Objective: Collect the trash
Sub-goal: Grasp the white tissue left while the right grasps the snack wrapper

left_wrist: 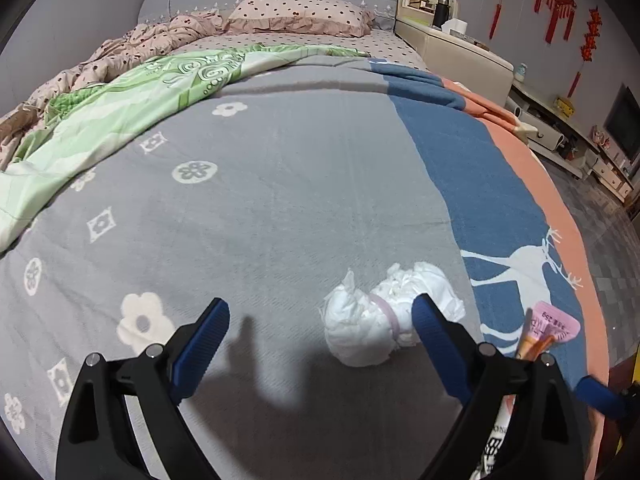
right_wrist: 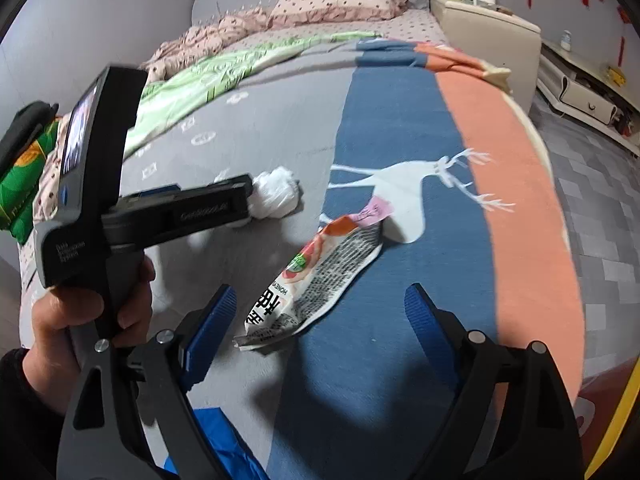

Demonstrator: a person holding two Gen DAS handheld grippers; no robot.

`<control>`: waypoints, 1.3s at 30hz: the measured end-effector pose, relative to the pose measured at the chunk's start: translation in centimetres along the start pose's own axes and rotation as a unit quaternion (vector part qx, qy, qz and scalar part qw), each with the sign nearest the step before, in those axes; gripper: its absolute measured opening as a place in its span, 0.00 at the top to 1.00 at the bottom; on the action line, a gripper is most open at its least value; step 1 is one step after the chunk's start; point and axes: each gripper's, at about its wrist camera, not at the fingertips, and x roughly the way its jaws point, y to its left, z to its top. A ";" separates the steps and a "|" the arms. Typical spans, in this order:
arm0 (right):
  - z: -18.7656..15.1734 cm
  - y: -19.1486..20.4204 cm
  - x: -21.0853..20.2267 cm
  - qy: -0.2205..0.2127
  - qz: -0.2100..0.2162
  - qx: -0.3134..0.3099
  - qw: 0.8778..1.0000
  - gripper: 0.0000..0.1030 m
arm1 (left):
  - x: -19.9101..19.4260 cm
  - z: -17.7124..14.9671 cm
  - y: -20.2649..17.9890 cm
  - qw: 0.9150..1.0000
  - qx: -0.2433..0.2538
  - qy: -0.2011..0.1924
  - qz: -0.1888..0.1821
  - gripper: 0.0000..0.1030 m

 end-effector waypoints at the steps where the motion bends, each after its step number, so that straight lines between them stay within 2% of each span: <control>1: 0.0 0.1 0.5 0.004 -0.001 -0.002 1.000 0.22 | 0.2 0.0 0.0 1.000 0.000 0.001 -0.004 0.14; 4: 0.0 0.5 1.8 0.015 -0.010 -0.009 1.000 0.27 | 0.7 -0.1 -0.2 1.000 0.002 0.001 -0.015 0.15; 9: 0.1 0.7 3.2 0.025 -0.016 -0.010 1.000 0.32 | 1.3 -0.4 -0.5 0.999 0.010 0.004 -0.042 0.28; 12: 0.1 0.8 3.6 0.023 -0.020 -0.012 0.999 0.36 | 1.4 -0.5 -0.9 0.998 0.015 0.006 -0.061 0.41; 14: 0.0 0.7 3.6 0.023 -0.020 -0.011 0.999 0.40 | 1.3 -0.7 -1.4 0.997 0.024 0.007 -0.077 0.54; 16: 0.0 0.5 3.5 0.024 -0.016 -0.007 1.000 0.47 | 1.2 -0.9 -1.8 0.996 0.030 0.007 -0.089 0.63; 18: -0.1 0.3 3.4 0.025 -0.012 -0.001 1.000 0.51 | 1.0 -1.2 -2.2 0.995 0.035 0.003 -0.089 0.65; 20: -0.3 0.3 3.3 0.027 -0.010 0.003 1.000 0.60 | 0.9 -1.3 -2.4 0.995 0.038 0.001 -0.089 0.68; 21: -0.4 0.4 3.3 0.028 -0.008 0.003 1.000 0.69 | 0.9 -1.3 -2.3 0.995 0.037 0.000 -0.090 0.68; 24: -0.4 0.7 3.2 0.032 0.005 0.007 0.999 0.75 | 0.8 -1.3 -2.3 0.995 0.032 0.000 -0.092 0.69; 32: -0.5 0.4 1.6 0.020 0.016 0.016 1.000 0.75 | -0.5 -1.0 -1.9 0.996 0.027 -0.006 -0.086 0.70; 39: -0.7 -0.7 -2.4 -0.001 0.021 0.023 1.000 0.75 | -2.8 -1.1 -1.6 0.996 0.015 -0.011 -0.084 0.70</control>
